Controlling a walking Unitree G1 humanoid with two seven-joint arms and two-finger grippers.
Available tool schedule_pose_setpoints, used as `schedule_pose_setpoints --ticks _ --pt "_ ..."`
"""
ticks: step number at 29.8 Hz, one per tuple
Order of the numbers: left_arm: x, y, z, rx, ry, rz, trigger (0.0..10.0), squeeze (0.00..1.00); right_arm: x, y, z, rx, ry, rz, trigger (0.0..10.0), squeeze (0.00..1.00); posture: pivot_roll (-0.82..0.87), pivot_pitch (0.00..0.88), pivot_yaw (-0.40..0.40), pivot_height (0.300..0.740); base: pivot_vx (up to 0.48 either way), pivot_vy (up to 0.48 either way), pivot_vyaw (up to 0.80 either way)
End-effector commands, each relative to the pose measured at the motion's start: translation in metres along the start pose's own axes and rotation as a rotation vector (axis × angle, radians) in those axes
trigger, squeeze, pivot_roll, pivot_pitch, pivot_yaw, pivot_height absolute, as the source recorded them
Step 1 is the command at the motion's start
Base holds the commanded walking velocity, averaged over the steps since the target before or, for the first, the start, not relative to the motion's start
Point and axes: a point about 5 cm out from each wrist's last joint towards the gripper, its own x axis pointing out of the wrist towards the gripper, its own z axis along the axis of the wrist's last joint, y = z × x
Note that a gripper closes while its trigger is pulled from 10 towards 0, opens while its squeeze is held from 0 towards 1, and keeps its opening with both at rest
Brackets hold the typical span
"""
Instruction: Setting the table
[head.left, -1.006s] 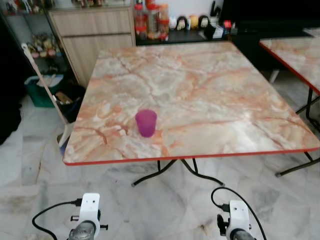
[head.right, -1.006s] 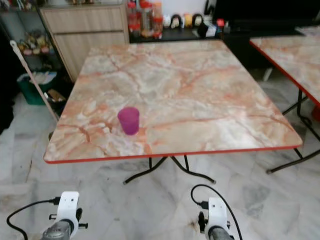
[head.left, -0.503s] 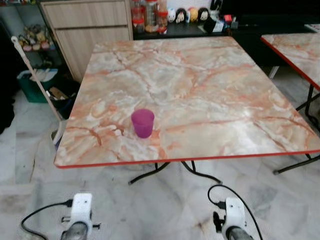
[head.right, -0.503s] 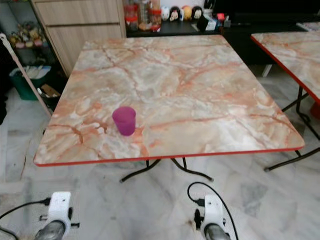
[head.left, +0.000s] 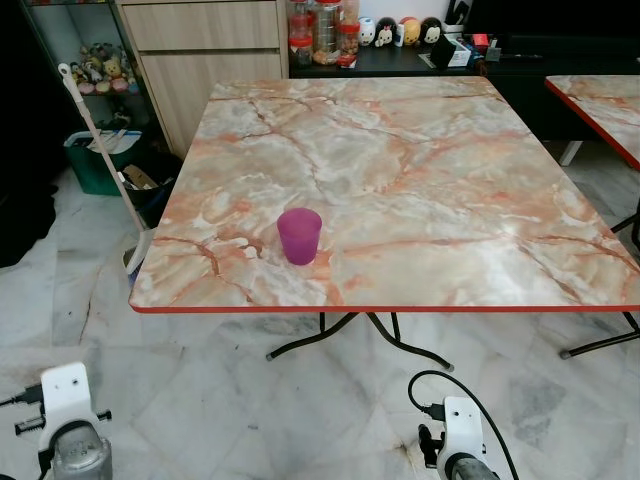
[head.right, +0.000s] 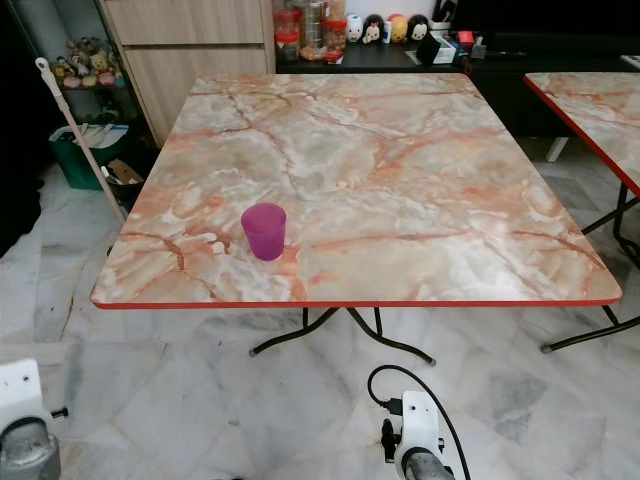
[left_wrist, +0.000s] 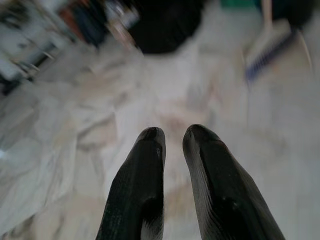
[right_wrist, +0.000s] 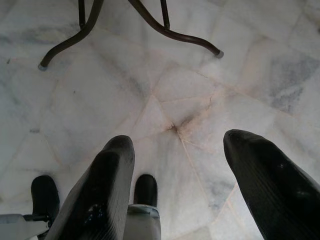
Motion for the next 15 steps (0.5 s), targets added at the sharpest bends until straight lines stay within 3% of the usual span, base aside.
schedule_pose_setpoints --ticks 1,4,5,9,11,15 --pt "0.02 -0.002 0.056 -0.107 -0.203 0.022 10.0 0.0 0.0 0.002 -0.002 -0.008 0.006 0.005 10.0 0.0 0.08 0.126 -0.013 0.74 0.0 0.0 0.0" --pt "0.025 -0.019 0.096 -0.161 -0.326 -0.071 10.0 0.0 0.0 0.001 -0.001 -0.007 0.005 0.003 10.0 0.0 0.08 0.125 -0.011 0.74 0.0 0.0 0.0" --pt "0.024 -0.029 0.119 -0.18 -0.401 -0.117 10.0 0.0 0.0 0.001 -0.002 -0.004 0.006 0.001 10.0 0.0 0.07 0.124 -0.01 0.74 0.0 0.0 0.0" --pt "0.015 -0.059 0.163 -0.246 -0.516 -0.268 10.0 0.0 -0.001 0.0 -0.003 -0.002 0.008 -0.003 10.0 0.0 0.07 0.124 -0.009 0.74 0.0 0.0 0.0" --pt "0.014 -0.063 0.166 -0.259 -0.514 -0.295 10.0 0.0 -0.001 -0.001 -0.003 0.0 0.008 -0.004 10.0 0.0 0.07 0.122 -0.008 0.74 0.0 0.0 0.0" --pt "-0.011 -0.106 0.181 -0.313 -0.529 -0.528 10.0 0.0 -0.001 -0.001 -0.004 0.006 0.008 -0.007 10.0 0.0 0.07 0.121 -0.01 0.74 0.0 0.0 0.0"
